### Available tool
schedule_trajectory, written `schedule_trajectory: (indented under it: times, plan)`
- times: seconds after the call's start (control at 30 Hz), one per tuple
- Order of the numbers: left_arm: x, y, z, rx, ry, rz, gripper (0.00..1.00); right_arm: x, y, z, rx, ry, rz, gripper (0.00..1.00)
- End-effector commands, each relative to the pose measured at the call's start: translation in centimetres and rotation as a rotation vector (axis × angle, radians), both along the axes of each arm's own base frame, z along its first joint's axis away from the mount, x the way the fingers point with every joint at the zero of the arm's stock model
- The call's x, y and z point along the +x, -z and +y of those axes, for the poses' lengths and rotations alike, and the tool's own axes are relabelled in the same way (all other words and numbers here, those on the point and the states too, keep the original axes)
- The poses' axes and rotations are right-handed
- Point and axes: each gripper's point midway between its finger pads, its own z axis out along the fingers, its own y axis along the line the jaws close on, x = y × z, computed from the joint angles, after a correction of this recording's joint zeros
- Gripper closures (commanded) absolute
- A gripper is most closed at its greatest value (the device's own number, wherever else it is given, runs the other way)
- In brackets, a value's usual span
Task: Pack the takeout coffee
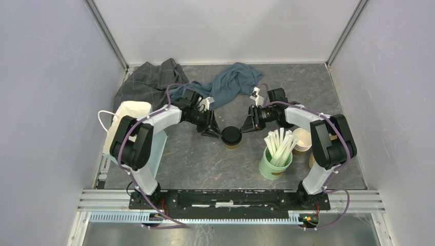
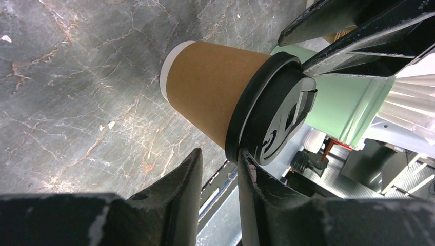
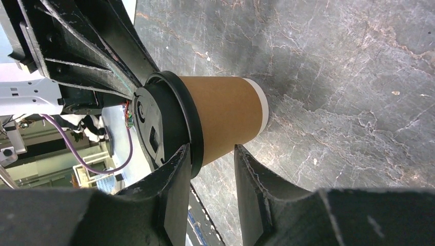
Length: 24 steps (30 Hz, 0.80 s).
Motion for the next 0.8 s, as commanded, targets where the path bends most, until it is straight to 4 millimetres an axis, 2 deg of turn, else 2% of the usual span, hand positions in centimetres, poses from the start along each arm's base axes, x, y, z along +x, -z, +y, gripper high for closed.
schedule_trajectory:
  times: [0.0, 0.13, 0.2, 0.27, 0.33, 0.43, 0.5, 0.57, 0.77]
  plan:
    - [-3.2, 9.2, 6.3, 0.378, 0.003, 0.033, 0.68, -2.4, 8.1, -3.5, -0.272, 0.032, 0.046, 0.61]
    - [-5.6, 12.3, 9.0, 0.496, -0.003, 0.073, 0.71, -3.4, 10.7, -5.2, -0.372, 0.049, 0.063, 0.62]
    - [-6.1, 12.8, 9.7, 0.525, -0.005, 0.07, 0.72, -3.4, 11.1, -5.8, -0.408, 0.057, 0.059, 0.63]
    - [-5.8, 12.6, 9.9, 0.537, -0.007, 0.05, 0.72, -2.8, 10.5, -5.8, -0.413, 0.051, 0.041, 0.63]
    - [-5.1, 11.0, 8.5, 0.461, 0.004, 0.035, 0.7, -1.6, 8.3, -4.4, -0.346, 0.035, 0.023, 0.61]
    - [-3.2, 5.8, 4.3, 0.235, 0.008, 0.0, 0.63, 0.8, 3.2, -1.5, -0.19, 0.009, -0.008, 0.59]
    - [-1.6, 2.9, 3.0, 0.176, 0.009, -0.031, 0.6, 1.7, 0.5, -0.2, -0.103, -0.003, -0.019, 0.57]
    - [-0.6, 0.9, 2.2, 0.125, 0.009, -0.044, 0.56, 2.2, -1.2, 0.5, -0.058, -0.005, -0.028, 0.55]
    - [0.2, -2.1, 1.3, 0.053, 0.019, -0.064, 0.5, 3.5, -4.1, 0.5, -0.04, 0.0, -0.069, 0.5]
